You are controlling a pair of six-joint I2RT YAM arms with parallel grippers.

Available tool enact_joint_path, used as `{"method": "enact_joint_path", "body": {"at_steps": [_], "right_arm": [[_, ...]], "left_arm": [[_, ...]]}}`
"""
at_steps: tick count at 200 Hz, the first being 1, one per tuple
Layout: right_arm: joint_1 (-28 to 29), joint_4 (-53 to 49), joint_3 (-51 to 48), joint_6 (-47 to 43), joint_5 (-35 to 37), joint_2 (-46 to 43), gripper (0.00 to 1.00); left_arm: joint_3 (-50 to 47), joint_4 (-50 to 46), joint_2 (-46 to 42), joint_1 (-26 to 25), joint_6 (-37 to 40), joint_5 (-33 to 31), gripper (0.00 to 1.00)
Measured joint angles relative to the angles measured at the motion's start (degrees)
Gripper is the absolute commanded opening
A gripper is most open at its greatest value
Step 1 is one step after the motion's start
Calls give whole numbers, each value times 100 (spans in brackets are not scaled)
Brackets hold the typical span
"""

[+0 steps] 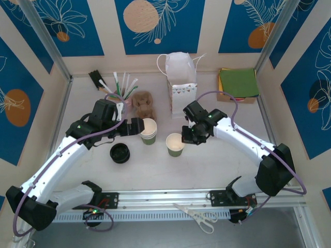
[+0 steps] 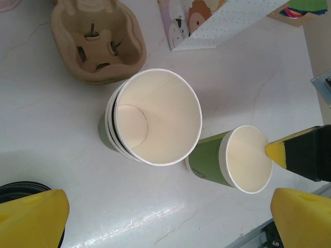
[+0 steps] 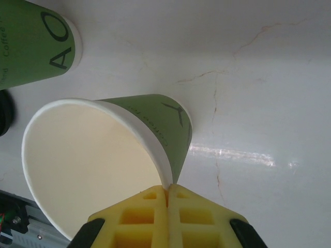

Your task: Pack the takeout coffee

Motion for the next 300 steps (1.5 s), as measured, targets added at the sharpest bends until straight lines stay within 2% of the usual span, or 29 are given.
{"method": "enact_joint_path", "body": {"at_steps": [33,43,58,79,87,97,155,169,182,210,221,236,272,300], "right_arm": [[4,144,-162,20,2,4,0],[7,170,-192,20,2,9,3],[24,184,-208,22,4,28,14],[87,190,-208,57,26,44,15],[114,186,-205,66,44,44,20],[136,175,-203,48,68,44,31],[400,-109,293,107,212,-42,54],[507,-173,507,68,225,-76,58],[608,-219,710,61,238,-107,68],[769,-330,1091,-33,214,-118,80],[798,-352,1213,-87,195,-118,84],[807,-350,1318,-164,133,-118,97],[811,-341,1346,-461,101,-168,99],[811,-328,1346,-577,63,-280,99]], "left_arm": [[-37,-4,-4,0,-2,-2,100],[-52,-13,-4,0,-2,-2,100],[-59,-42,-7,0,0,-4,100],[-70,-101,-7,-2,2,-26,100],[-74,-127,-11,-4,2,-42,100],[-76,-164,-24,-11,2,-66,100],[-195,-411,-146,-15,68,-411,100],[-382,-415,-245,-17,61,-487,96],[-588,-431,-330,-17,35,-564,91],[-868,-496,-291,-22,-129,-741,76],[-935,-501,-216,-24,-232,-828,74],[-1023,-514,-72,-26,-415,-960,73],[-1128,-581,264,-48,-870,-1349,69],[-1198,-577,262,-66,-1106,-1471,54]]}}
